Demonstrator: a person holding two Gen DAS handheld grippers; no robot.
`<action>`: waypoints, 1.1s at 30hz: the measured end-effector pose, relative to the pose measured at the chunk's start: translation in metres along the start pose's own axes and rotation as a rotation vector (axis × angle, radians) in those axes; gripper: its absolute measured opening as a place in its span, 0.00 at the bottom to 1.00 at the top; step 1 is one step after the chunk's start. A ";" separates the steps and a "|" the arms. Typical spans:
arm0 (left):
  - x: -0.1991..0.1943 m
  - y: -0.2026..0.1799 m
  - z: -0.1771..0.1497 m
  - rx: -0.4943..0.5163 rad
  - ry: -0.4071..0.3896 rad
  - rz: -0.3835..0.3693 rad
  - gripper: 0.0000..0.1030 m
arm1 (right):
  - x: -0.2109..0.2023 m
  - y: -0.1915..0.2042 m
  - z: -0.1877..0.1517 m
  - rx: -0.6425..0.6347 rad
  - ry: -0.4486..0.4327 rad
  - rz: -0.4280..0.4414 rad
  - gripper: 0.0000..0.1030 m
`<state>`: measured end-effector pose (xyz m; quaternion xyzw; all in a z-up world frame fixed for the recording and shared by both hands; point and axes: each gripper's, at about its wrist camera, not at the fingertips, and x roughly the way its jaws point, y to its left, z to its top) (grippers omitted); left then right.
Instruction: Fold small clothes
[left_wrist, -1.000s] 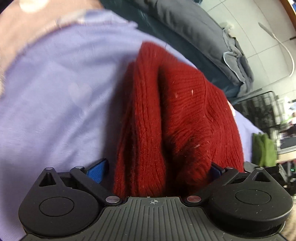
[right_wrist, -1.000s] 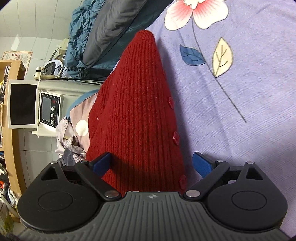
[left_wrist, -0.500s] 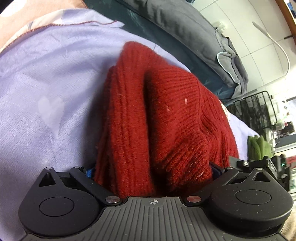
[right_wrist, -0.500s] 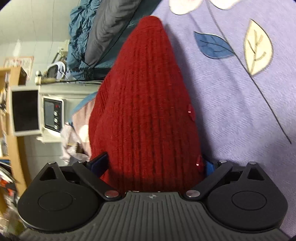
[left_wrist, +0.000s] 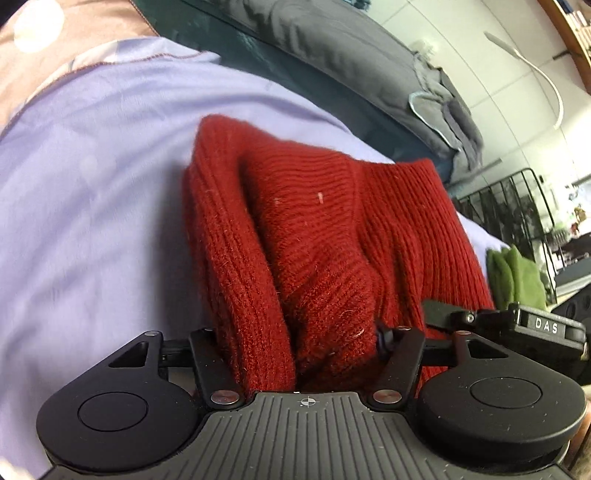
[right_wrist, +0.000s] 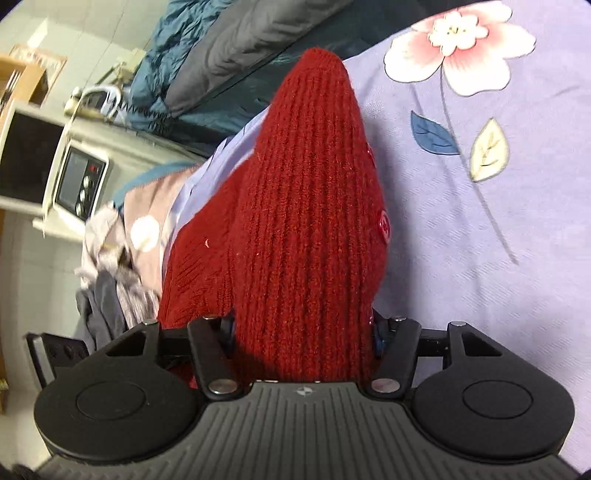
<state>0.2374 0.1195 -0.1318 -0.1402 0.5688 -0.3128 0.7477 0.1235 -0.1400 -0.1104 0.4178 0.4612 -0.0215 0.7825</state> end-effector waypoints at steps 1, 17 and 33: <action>-0.002 -0.006 -0.010 -0.006 0.002 0.001 1.00 | -0.007 -0.001 -0.005 -0.013 0.006 -0.002 0.63; 0.034 -0.127 -0.066 0.100 0.074 -0.024 1.00 | -0.128 -0.070 -0.050 0.032 -0.114 -0.027 0.62; 0.162 -0.421 0.006 0.478 0.019 -0.223 1.00 | -0.340 -0.206 0.079 0.076 -0.568 -0.069 0.63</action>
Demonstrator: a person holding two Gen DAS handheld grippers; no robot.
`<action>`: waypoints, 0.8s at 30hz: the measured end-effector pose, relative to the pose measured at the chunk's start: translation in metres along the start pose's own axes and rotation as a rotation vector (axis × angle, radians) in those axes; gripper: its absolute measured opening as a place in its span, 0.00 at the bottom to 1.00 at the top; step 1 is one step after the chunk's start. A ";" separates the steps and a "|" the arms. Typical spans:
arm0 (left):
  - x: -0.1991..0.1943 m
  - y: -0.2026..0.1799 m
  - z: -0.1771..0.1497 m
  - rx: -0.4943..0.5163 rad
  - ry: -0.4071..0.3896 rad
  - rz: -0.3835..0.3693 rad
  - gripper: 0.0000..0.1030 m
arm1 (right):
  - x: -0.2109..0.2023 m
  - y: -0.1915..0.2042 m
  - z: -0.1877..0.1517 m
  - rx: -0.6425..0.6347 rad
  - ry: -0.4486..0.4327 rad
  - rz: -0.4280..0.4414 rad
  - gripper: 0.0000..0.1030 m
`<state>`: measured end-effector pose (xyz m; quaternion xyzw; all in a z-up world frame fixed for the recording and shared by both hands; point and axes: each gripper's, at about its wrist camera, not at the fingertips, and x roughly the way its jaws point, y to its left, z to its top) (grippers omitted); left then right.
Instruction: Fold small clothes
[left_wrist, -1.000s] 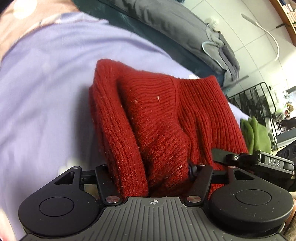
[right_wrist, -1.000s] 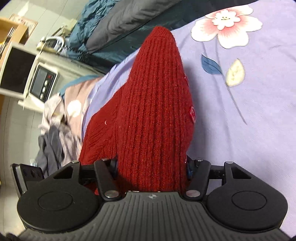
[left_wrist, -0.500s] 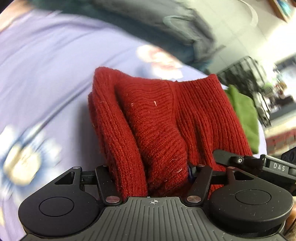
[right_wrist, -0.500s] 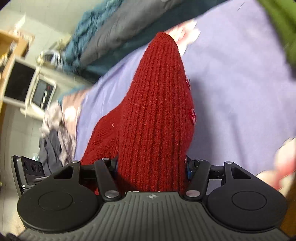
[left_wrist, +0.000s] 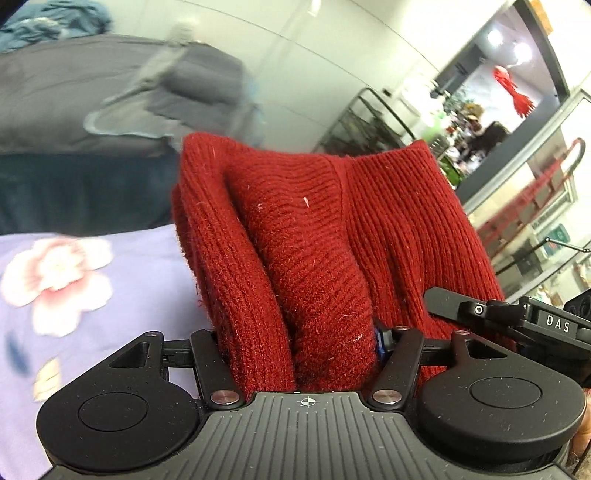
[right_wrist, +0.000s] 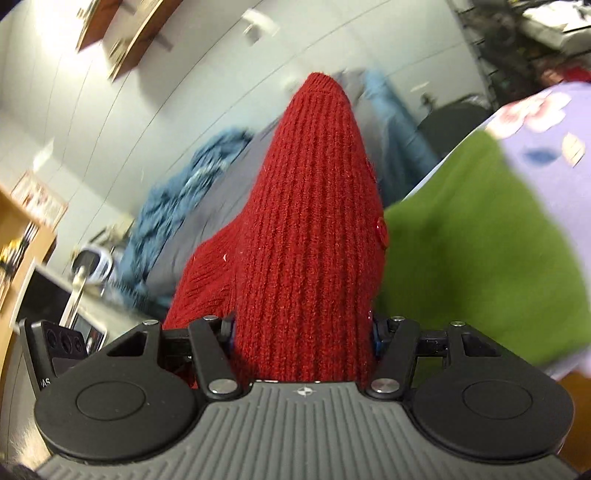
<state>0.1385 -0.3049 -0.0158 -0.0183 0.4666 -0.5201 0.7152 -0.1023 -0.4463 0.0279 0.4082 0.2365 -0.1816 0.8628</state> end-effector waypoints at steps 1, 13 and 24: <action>0.016 -0.007 0.007 -0.003 0.007 -0.008 1.00 | 0.000 -0.010 0.009 0.001 -0.010 -0.009 0.63; 0.139 -0.004 0.000 -0.032 0.140 0.046 1.00 | 0.053 -0.146 0.019 0.192 0.079 -0.005 0.66; 0.130 0.007 0.008 -0.051 0.178 -0.015 1.00 | 0.036 -0.162 0.018 0.250 0.052 0.049 0.62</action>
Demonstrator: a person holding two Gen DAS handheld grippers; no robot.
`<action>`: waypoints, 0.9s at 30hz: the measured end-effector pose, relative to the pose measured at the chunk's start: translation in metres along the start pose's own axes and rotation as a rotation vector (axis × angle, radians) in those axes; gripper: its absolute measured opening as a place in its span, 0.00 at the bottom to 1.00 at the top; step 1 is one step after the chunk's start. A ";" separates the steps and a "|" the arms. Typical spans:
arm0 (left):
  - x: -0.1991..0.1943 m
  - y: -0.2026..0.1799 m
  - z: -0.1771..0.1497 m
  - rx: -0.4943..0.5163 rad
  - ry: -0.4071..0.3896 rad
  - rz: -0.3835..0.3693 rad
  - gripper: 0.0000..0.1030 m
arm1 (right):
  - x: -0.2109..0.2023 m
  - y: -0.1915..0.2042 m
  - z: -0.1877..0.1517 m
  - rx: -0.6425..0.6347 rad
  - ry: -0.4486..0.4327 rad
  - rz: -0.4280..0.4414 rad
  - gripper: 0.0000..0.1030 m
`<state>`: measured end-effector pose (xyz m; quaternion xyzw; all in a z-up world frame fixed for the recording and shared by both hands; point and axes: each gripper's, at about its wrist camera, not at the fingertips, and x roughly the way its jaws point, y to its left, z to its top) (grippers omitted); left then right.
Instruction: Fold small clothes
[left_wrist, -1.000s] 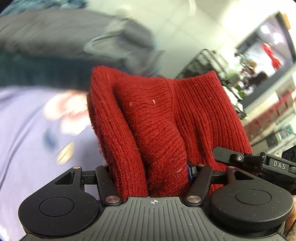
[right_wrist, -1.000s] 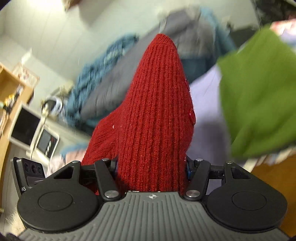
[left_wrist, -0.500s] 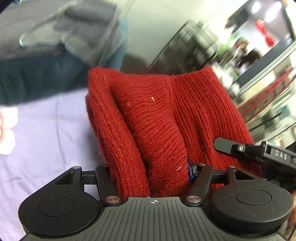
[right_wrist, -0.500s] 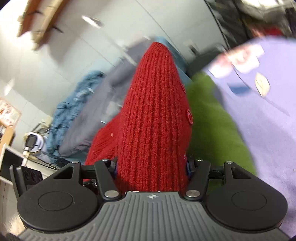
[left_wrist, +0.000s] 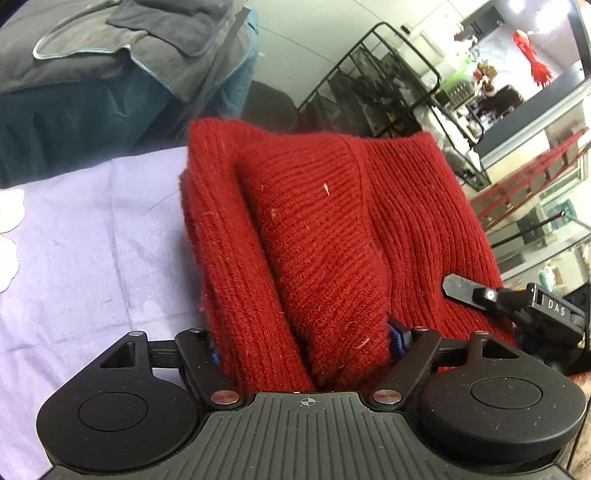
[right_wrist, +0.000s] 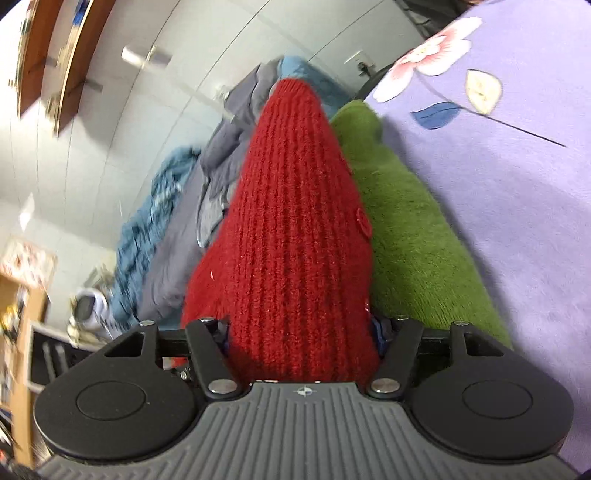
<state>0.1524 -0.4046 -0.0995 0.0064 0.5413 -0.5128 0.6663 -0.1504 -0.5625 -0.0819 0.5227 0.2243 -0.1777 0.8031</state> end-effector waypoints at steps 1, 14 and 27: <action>-0.002 -0.004 -0.002 0.003 -0.005 0.002 1.00 | -0.002 0.002 0.001 -0.001 -0.004 0.002 0.62; 0.023 -0.035 -0.002 0.140 -0.017 0.024 1.00 | -0.025 -0.029 0.019 0.039 -0.076 0.030 0.66; -0.013 -0.002 -0.017 0.099 0.013 0.009 1.00 | -0.041 -0.030 0.016 0.006 -0.020 -0.007 0.82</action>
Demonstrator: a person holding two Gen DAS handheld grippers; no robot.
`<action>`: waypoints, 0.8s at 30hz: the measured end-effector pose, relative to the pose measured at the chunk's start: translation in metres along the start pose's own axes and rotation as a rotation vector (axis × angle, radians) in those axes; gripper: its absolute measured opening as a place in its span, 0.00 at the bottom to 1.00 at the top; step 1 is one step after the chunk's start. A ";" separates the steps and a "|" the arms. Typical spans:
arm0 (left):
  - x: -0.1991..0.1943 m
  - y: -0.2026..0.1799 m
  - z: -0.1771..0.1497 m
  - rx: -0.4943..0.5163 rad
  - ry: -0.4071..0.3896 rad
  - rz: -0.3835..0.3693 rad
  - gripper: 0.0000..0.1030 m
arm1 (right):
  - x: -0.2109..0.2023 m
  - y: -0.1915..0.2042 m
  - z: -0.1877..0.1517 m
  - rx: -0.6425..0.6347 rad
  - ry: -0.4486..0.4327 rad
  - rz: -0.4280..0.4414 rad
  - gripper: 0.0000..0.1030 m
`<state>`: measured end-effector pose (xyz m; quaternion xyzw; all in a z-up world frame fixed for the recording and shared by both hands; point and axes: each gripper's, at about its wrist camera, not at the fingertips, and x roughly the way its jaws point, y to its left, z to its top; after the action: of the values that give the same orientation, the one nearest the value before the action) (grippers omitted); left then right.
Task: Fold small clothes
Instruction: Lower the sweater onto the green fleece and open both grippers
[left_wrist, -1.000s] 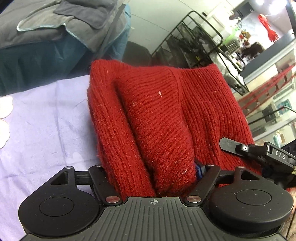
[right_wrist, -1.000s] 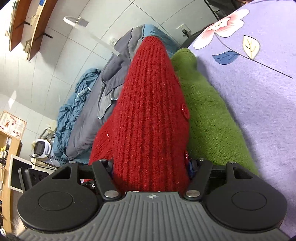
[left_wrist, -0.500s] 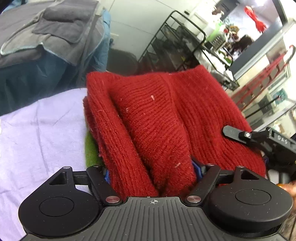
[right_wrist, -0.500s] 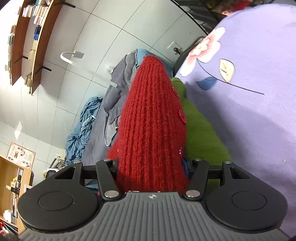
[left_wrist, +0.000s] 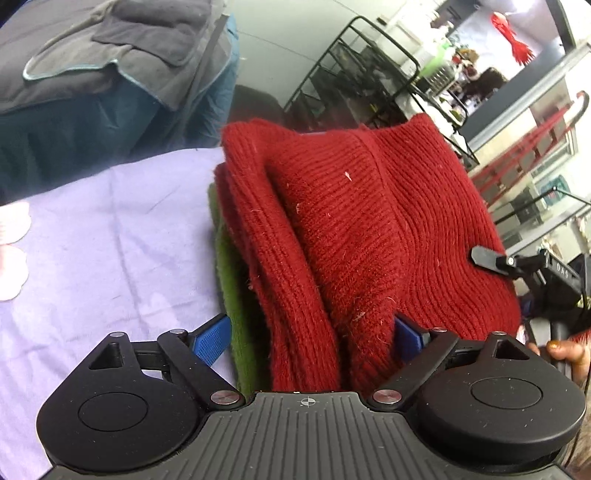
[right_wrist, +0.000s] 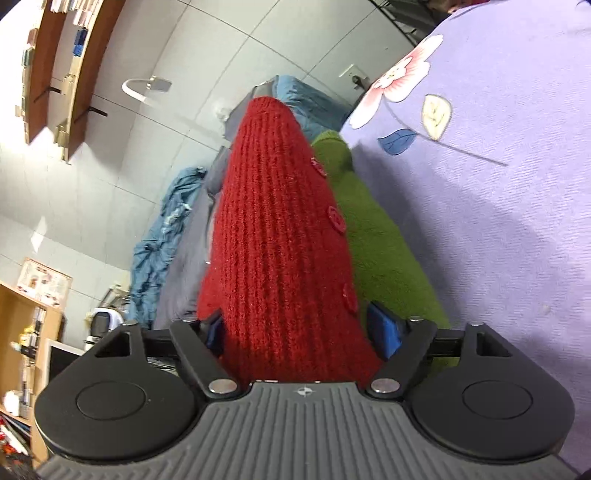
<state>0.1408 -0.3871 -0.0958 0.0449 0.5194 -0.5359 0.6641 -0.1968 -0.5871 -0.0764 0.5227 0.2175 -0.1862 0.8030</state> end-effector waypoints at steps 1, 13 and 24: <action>-0.004 -0.003 -0.001 0.009 0.002 0.024 1.00 | -0.003 0.004 -0.001 -0.005 0.001 -0.023 0.82; -0.070 -0.104 -0.034 0.434 -0.040 0.423 1.00 | -0.067 0.110 -0.043 -0.242 -0.058 -0.479 0.93; -0.081 -0.154 -0.025 0.477 -0.007 0.565 1.00 | -0.041 0.190 -0.064 -0.625 0.022 -0.632 0.99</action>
<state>0.0170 -0.3829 0.0289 0.3385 0.3447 -0.4375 0.7584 -0.1412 -0.4517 0.0674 0.1644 0.4212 -0.3422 0.8237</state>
